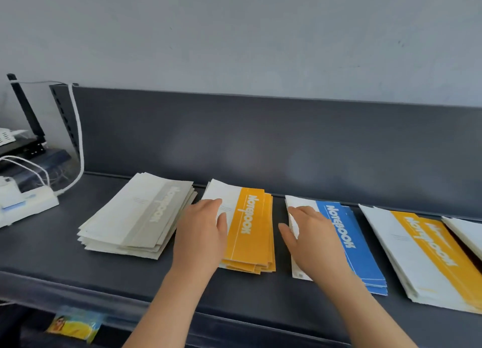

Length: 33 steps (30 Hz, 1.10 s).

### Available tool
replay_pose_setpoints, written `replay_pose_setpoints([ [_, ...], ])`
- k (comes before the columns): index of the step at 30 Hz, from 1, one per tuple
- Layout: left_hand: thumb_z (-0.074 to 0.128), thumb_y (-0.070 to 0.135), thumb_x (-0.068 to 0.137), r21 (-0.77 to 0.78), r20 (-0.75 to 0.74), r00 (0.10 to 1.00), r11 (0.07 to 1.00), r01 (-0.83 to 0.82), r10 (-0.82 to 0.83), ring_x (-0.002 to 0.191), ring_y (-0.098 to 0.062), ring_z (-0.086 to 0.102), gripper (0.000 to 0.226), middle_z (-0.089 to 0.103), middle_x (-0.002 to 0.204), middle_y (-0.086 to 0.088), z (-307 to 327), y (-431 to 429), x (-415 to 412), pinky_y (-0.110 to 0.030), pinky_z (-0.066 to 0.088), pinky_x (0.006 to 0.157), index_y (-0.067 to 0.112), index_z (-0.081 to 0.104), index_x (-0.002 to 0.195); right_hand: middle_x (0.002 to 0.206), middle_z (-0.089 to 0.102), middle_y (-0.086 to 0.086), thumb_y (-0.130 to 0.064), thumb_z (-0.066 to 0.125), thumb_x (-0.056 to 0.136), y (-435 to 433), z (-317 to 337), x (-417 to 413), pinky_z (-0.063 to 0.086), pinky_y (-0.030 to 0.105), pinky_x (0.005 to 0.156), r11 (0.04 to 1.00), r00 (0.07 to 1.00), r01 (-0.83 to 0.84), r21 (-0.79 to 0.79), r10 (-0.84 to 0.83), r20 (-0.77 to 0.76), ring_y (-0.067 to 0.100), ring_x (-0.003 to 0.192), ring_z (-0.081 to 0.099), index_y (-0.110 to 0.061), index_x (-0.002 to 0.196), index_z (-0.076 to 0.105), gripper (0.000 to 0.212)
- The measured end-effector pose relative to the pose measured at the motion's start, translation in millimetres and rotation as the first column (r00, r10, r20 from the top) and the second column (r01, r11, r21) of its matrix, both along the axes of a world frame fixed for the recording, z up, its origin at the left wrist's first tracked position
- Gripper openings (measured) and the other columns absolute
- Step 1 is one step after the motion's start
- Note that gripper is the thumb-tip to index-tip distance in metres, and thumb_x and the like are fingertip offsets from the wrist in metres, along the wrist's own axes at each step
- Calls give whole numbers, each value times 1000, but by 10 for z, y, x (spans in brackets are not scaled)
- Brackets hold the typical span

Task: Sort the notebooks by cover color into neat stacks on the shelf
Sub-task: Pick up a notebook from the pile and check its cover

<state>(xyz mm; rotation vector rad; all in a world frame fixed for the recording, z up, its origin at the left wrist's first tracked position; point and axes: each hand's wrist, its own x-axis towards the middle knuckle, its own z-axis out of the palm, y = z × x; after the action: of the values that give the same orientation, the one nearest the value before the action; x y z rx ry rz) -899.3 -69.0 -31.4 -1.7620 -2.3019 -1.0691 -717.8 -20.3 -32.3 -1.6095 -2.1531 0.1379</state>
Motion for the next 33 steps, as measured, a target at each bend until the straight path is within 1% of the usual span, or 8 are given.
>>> replay_pose_setpoints([
  [4,43,32,98,17,-10,994,994,108,-108,118,-12,49,36,58,128,5,34,9,334,-23,40,95,21,55,131,135,52,-2,-37,45,95,-69,8,359,35,29,104,998,999,47,43,-46,-28,19,124,46,-17,130,50,41],
  [8,47,29,96,33,-20,982,981,189,-188,102,-16,56,28,66,111,2,2,41,743,-26,44,83,18,65,114,126,58,-1,-34,49,94,-169,3,773,41,28,94,992,992,120,42,-118,-41,20,115,51,-15,122,55,35],
  [11,46,32,97,40,-23,969,969,246,-245,108,-11,54,32,63,118,6,-11,60,1124,-21,42,86,21,61,123,102,64,1,-29,51,92,-226,-19,1162,42,30,84,989,991,136,50,-134,-29,25,98,57,-13,104,60,22],
  [15,44,34,98,38,4,951,950,309,-309,114,-8,51,35,60,126,8,-30,90,1723,-18,41,89,23,57,129,124,61,1,-27,53,93,-290,-21,1766,33,30,105,983,986,164,87,-163,-20,22,117,54,-12,122,59,33],
  [21,46,36,97,26,84,938,941,336,-337,116,-7,49,35,59,126,9,-58,132,2782,-21,44,90,26,56,129,112,66,1,-26,52,92,-314,-44,2844,33,34,109,979,981,196,58,-196,-14,23,104,58,-13,112,63,26],
  [25,46,35,97,40,120,922,930,366,-368,112,-6,53,34,61,124,9,-68,194,3416,-22,45,91,25,59,126,135,53,-3,-31,48,95,-325,-51,3508,18,27,115,975,978,207,81,-207,-1,15,126,48,-16,130,54,39],
  [30,47,33,97,49,103,909,915,400,-403,104,-6,54,29,64,115,11,-107,255,4043,-17,41,82,25,63,119,128,59,-3,-26,53,93,-330,-97,4170,21,33,117,968,971,238,79,-237,-14,16,120,53,-13,125,59,35],
  [33,46,32,97,31,106,898,904,426,-427,110,-6,54,32,62,121,10,-114,302,4338,-18,44,88,24,61,125,118,65,2,-23,54,92,-321,-110,4476,25,35,115,959,961,278,52,-277,-22,20,113,57,-7,114,63,28],
])
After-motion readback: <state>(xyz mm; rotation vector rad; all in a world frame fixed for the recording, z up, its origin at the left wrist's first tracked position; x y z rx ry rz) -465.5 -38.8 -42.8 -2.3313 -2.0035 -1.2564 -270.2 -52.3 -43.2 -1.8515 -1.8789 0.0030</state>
